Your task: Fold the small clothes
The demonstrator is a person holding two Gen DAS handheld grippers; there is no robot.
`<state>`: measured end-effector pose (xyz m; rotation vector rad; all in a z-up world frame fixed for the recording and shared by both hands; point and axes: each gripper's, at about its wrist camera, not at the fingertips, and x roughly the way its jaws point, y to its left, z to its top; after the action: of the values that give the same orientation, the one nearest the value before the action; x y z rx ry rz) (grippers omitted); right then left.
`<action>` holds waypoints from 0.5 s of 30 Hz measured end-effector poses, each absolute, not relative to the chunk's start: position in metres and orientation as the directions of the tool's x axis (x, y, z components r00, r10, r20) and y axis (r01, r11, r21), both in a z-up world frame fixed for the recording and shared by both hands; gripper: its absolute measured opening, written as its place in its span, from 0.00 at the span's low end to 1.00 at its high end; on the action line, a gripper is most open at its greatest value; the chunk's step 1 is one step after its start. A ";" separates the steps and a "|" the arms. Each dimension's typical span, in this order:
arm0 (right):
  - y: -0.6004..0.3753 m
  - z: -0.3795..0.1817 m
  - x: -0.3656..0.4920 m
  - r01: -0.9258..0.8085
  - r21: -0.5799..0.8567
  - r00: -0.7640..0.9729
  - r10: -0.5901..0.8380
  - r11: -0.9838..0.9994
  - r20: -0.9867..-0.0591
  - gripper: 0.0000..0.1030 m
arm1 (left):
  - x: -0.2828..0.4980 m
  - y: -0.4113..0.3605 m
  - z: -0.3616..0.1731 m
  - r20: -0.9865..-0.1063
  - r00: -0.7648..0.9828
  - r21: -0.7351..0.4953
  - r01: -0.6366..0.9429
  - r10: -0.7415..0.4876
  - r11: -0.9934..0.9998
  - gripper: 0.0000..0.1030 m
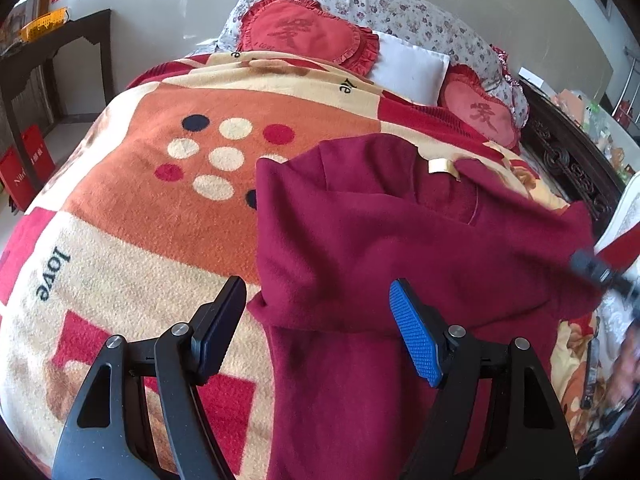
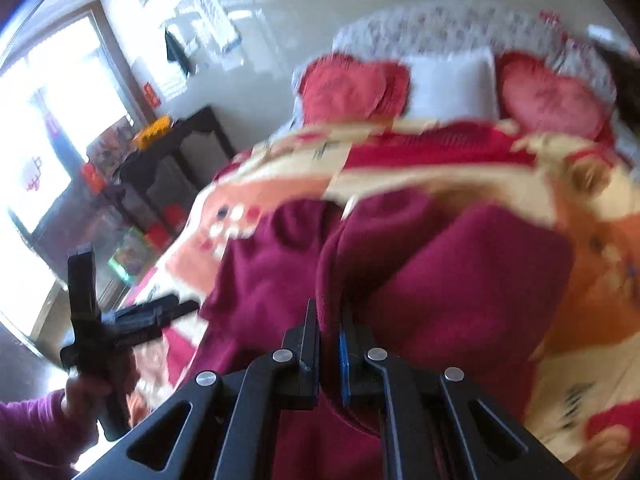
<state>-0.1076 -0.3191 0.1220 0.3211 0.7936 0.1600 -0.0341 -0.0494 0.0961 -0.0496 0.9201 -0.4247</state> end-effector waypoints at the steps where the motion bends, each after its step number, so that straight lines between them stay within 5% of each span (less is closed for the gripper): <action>1: -0.313 0.117 -0.109 -0.027 0.330 0.691 0.256 0.944 -0.676 0.07 | -0.035 -0.050 0.096 -0.761 0.528 -0.224 0.333 -0.378 0.916 0.73; 4: -0.294 0.094 -0.112 -0.049 0.362 0.658 0.302 0.931 -0.690 0.17 | -0.037 -0.049 0.096 -0.760 0.517 -0.245 0.332 -0.393 0.911 0.73; 6: -0.293 0.077 -0.118 -0.035 0.432 0.631 0.355 0.901 -0.690 0.49 | -0.037 -0.051 0.098 -0.756 0.508 -0.262 0.342 -0.412 0.903 0.73; 15: -0.295 0.069 -0.160 0.030 0.499 0.651 0.362 0.866 -0.667 0.50 | -0.003 -0.109 0.109 -0.723 0.463 -0.315 0.439 -0.512 0.841 0.73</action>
<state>-0.1602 -0.2952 0.0687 0.5033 0.8487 0.1973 -0.0033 -0.1087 0.1089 -0.0881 0.9184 -0.5857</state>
